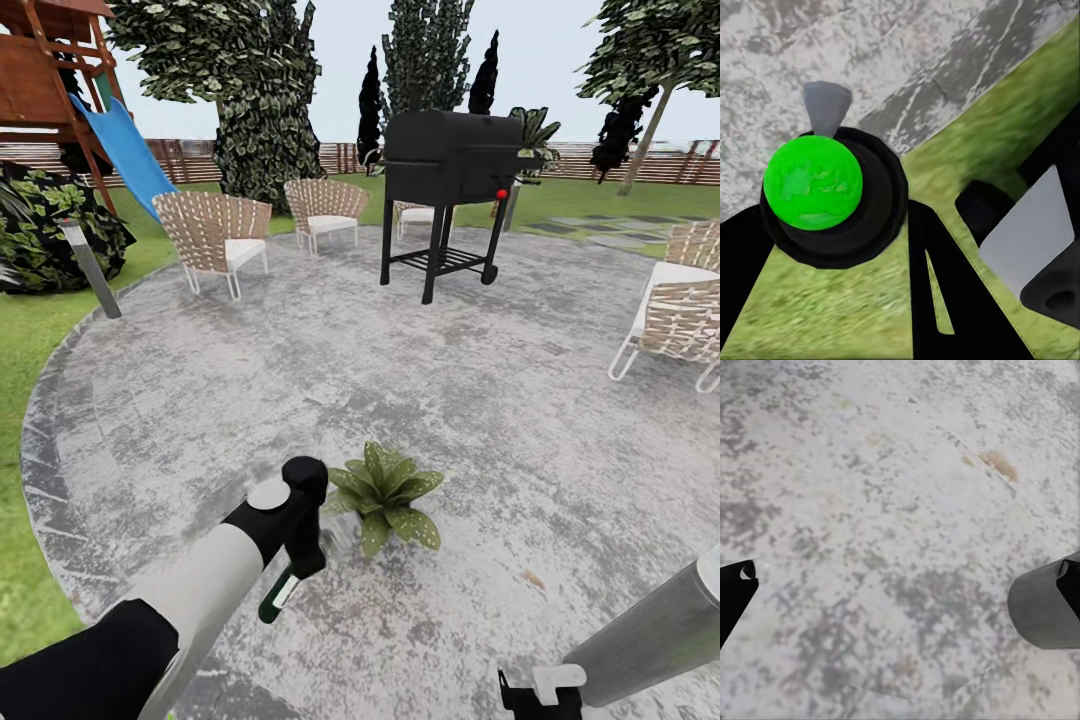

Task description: Pick up the pesticide atomizer in the garden and spray insectifuge to fully cover both potted plants in the garden.

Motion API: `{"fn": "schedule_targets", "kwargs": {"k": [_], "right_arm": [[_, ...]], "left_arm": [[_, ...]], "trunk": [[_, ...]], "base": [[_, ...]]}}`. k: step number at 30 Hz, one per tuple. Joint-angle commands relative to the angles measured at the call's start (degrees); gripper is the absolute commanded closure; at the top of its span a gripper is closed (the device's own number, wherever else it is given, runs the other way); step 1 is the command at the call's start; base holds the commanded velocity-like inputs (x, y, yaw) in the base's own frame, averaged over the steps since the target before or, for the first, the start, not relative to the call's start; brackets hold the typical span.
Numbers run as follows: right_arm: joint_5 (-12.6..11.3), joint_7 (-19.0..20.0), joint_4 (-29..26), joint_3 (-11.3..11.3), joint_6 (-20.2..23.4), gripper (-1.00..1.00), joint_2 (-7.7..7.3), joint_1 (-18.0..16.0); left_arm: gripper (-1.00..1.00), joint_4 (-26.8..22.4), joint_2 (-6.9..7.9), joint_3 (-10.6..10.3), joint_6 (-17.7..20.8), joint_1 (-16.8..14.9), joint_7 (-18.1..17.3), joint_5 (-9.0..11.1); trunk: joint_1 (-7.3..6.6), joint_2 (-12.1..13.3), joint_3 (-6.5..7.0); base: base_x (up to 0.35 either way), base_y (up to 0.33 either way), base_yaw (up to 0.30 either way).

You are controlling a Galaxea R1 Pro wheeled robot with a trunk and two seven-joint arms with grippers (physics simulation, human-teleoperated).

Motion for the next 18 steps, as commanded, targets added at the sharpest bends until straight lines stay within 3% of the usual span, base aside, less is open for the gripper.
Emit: {"fn": "schedule_targets", "kwargs": {"k": [1, 4, 5, 6, 7, 9, 12, 18], "right_arm": [[-0.19, -0.33, -0.07, 0.51, -0.05, -1.0, 0.08, -0.01], [-0.15, -0.32, -0.11, 0.49, -0.12, -1.0, 0.19, -0.01], [-0.16, -0.32, -0.07, 0.45, -0.14, -1.0, 0.14, -0.01], [-0.14, -0.32, -0.07, 0.45, -0.12, -1.0, 0.13, -0.01], [-0.09, -0.32, -0.07, 0.51, -0.11, -1.0, 0.19, -0.01], [-0.08, -0.32, -0.07, 0.51, -0.09, -1.0, 0.19, -0.01], [-0.08, -0.32, -0.05, 0.51, -0.1, -1.0, 0.2, -0.01], [-0.08, -0.32, -0.02, 0.53, -0.07, -1.0, 0.2, -0.01]], "left_arm": [[1.0, -0.16, 0.0, -0.01, 0.58, 1.1, 0.16, -0.46], [1.0, -3.48, 0.1, 0.75, 0.44, 6.68, 2.15, 1.5], [1.0, -6.11, 0.53, 1.19, -0.76, 12.1, 10.44, 7.76], [1.0, -6.22, 0.56, 1.26, -3.65, 13.45, 13.9, 10.97], [1.0, -5.75, 0.68, 3.71, -14.51, 16.68, 27.64, 26.62], [1.0, -5.66, 1.11, 4.82, -18.97, 18.12, 34.89, 32.21], [1.0, -5.63, 1.54, 5.71, -22.78, 19.16, 38.8, 34.35], [1.0, -5.61, 1.66, 9.57, -24.25, 19.47, 39.47, 34.7]], "trunk": [[-0.01, -0.02, -0.04], [-0.01, -0.02, -0.04], [-0.01, -0.02, -0.04], [-0.01, -0.02, -0.04], [-0.01, -0.02, -0.04], [-0.01, -0.02, -0.04], [-0.01, -0.02, -0.04], [-0.01, -0.02, 0.29]], "base": [[0.0, 0.0, 0.0], [0.0, 0.0, 0.0], [0.0, 0.0, 0.0], [0.0, 0.0, 0.0], [0.0, 0.0, 0.0], [-0.045, 0.0, 0.0], [-0.262, 0.0, 0.0], [-0.332, 0.0, 0.0]]}}
